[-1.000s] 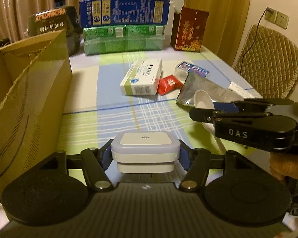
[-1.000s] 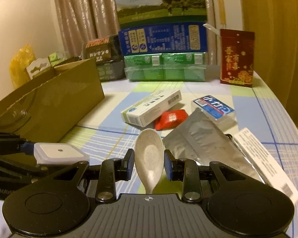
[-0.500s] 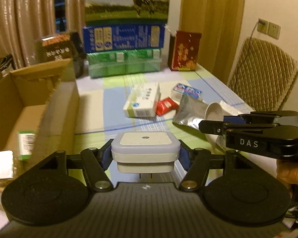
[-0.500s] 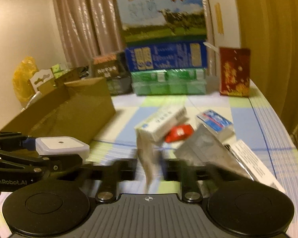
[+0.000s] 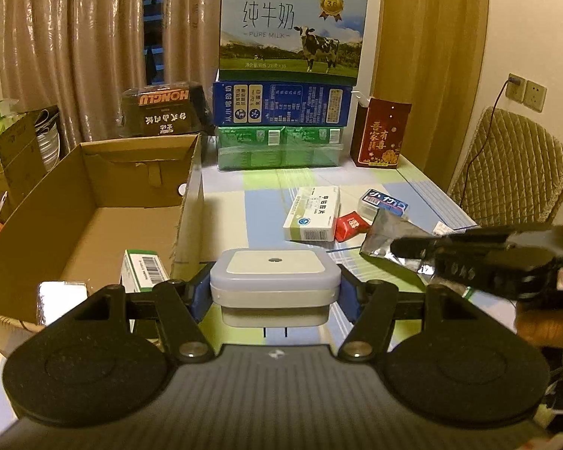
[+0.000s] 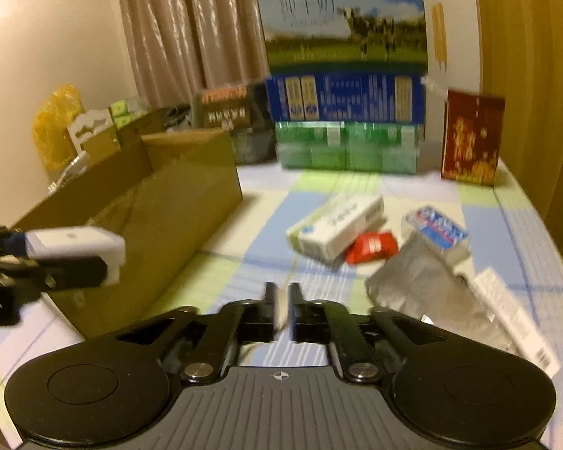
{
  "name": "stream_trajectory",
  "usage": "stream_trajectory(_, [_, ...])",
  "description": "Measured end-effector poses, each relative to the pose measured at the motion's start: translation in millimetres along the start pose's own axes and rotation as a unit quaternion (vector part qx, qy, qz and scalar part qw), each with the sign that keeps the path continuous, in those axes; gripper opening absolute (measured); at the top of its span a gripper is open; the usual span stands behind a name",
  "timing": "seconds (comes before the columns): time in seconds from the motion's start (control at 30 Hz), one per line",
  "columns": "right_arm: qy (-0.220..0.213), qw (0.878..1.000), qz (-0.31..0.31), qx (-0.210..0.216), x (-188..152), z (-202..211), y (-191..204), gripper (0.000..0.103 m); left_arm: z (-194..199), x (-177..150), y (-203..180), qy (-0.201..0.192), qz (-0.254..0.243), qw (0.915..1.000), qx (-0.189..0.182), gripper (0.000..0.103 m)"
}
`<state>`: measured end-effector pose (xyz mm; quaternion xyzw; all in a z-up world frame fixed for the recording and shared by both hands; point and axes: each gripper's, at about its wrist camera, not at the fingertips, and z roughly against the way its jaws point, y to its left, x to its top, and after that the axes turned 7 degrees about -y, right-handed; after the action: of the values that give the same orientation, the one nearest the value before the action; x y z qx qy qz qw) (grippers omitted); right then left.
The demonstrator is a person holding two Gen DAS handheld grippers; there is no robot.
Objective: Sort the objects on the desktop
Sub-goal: 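Lift and carry the spoon and the container toward the cardboard box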
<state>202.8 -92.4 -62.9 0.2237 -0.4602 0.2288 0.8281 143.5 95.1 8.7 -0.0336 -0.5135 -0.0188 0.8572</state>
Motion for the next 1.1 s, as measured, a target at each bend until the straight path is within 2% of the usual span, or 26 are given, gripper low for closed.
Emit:
stream_trajectory(0.03, [0.004,1.0,-0.005,-0.002,-5,-4,-1,0.065,0,-1,1,0.0,0.001,1.0,0.0,0.06])
stream_trajectory(0.07, [0.004,1.0,-0.01,-0.005,-10,-7,-1,0.071,-1,-3,2,0.001,0.001,1.0,0.001,0.06])
stream_trajectory(0.27, [0.03,0.999,-0.024,-0.003,-31,-41,4,0.07,-13,-13,9,0.005,0.006,0.9999,0.007,0.06])
stream_trajectory(0.5, [0.035,0.999,-0.027,-0.02,-43,-83,12,0.07,-29,-16,11,0.009,0.013,0.9999,0.003,0.06])
stream_trajectory(0.7, [0.034,0.999,0.01,-0.031,-46,-104,22,0.059,-41,-17,12,0.011,0.008,0.9999,0.007,0.06])
stream_trajectory(0.77, [0.032,0.998,0.025,-0.039,-46,-107,25,0.039,-42,-17,11,0.011,0.006,0.9999,0.007,0.06])
stream_trajectory(0.83, [0.032,0.998,0.03,-0.043,-46,-107,24,0.027,-44,-16,10,0.01,0.001,0.9999,0.009,0.06])
stream_trajectory(1.1, [0.042,0.998,-0.001,-0.036,-48,-76,2,0.025,-47,-18,5,0.008,0.0,1.0,0.004,0.06])
